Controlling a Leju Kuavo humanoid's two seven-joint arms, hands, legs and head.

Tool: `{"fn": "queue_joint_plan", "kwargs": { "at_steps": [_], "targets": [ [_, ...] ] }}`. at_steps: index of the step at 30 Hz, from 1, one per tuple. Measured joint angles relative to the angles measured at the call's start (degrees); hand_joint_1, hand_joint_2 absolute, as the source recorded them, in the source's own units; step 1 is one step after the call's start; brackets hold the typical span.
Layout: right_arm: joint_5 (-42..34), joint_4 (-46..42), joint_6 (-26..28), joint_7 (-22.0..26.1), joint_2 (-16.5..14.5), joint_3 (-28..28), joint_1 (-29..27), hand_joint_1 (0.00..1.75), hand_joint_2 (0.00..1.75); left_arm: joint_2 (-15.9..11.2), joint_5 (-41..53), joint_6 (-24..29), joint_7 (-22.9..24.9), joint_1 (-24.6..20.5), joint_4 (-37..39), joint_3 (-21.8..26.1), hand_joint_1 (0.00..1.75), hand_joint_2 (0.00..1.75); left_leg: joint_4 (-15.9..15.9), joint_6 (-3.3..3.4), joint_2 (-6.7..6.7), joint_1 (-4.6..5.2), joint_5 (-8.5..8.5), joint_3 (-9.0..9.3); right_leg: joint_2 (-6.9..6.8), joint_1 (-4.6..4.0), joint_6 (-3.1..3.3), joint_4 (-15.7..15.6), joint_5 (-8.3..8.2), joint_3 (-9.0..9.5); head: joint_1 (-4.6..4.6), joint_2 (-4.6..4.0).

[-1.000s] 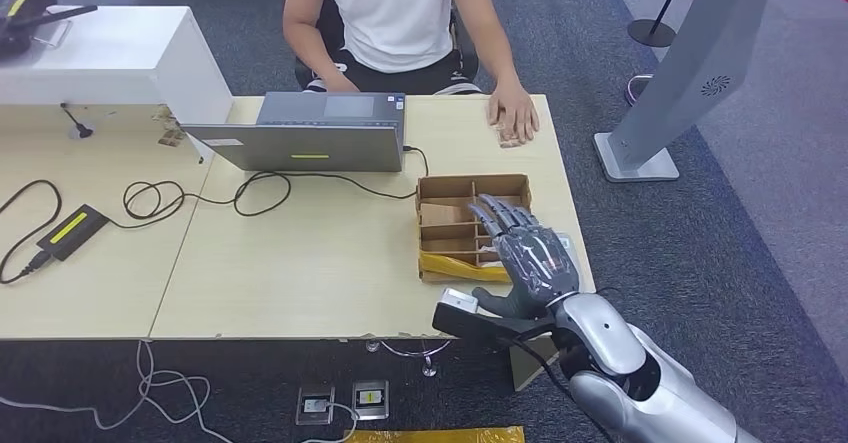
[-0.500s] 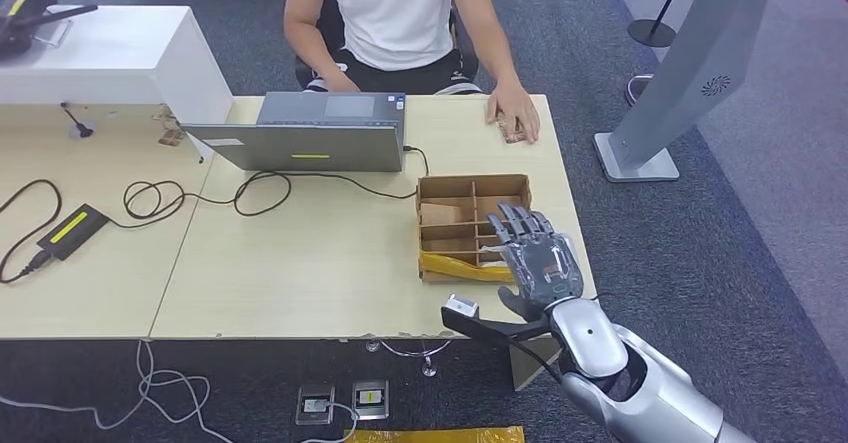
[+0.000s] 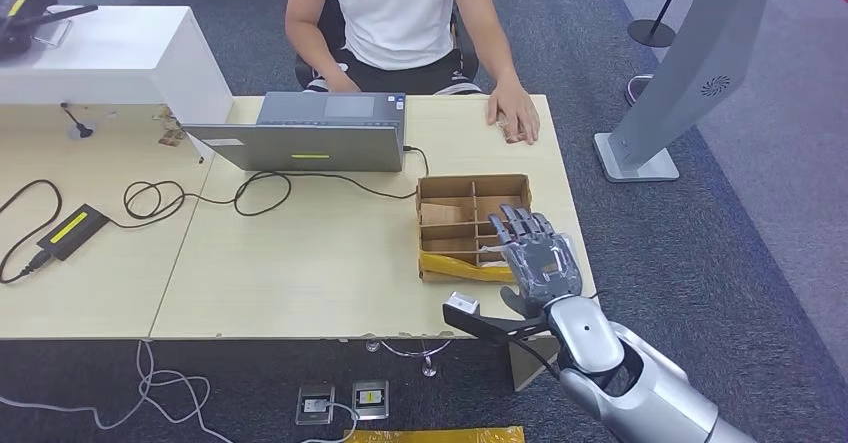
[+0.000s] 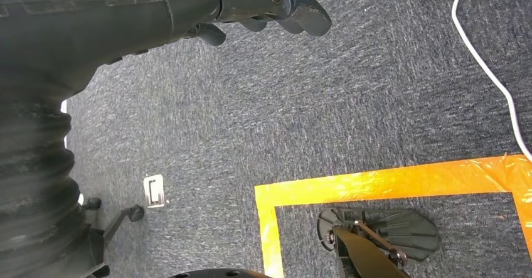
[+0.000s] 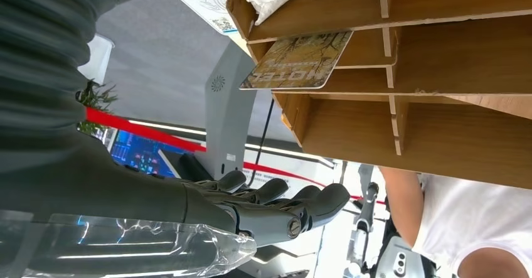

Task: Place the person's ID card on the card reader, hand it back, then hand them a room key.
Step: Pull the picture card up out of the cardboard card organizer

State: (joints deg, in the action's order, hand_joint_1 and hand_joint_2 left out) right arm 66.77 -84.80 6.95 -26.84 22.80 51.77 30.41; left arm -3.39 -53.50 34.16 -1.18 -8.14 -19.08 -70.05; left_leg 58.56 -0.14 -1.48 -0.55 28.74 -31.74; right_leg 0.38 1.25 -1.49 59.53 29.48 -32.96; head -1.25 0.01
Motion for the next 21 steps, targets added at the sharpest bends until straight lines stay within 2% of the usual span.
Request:
{"fn": "queue_joint_plan", "kwargs": {
  "at_steps": [8,21],
  "targets": [
    [-3.8,3.1,2.0,1.3,-0.2,-0.2,0.6,0.00,1.75,0.0,0.7,-0.2,0.2,-0.1,0.0,0.0,0.00,1.75,0.0,0.00,0.00,0.00,0.00,0.00,0.00,0.00,0.00,0.0,0.00,0.00,0.00,0.00],
    [-6.0,7.5,3.0,1.8,-1.2,-0.3,1.4,0.00,1.75,0.0,0.7,-0.3,0.2,-0.1,0.0,0.0,0.00,1.75,0.0,0.00,0.00,0.00,0.00,0.00,0.00,0.00,0.00,0.0,0.00,0.00,0.00,0.00]
  ]
}}
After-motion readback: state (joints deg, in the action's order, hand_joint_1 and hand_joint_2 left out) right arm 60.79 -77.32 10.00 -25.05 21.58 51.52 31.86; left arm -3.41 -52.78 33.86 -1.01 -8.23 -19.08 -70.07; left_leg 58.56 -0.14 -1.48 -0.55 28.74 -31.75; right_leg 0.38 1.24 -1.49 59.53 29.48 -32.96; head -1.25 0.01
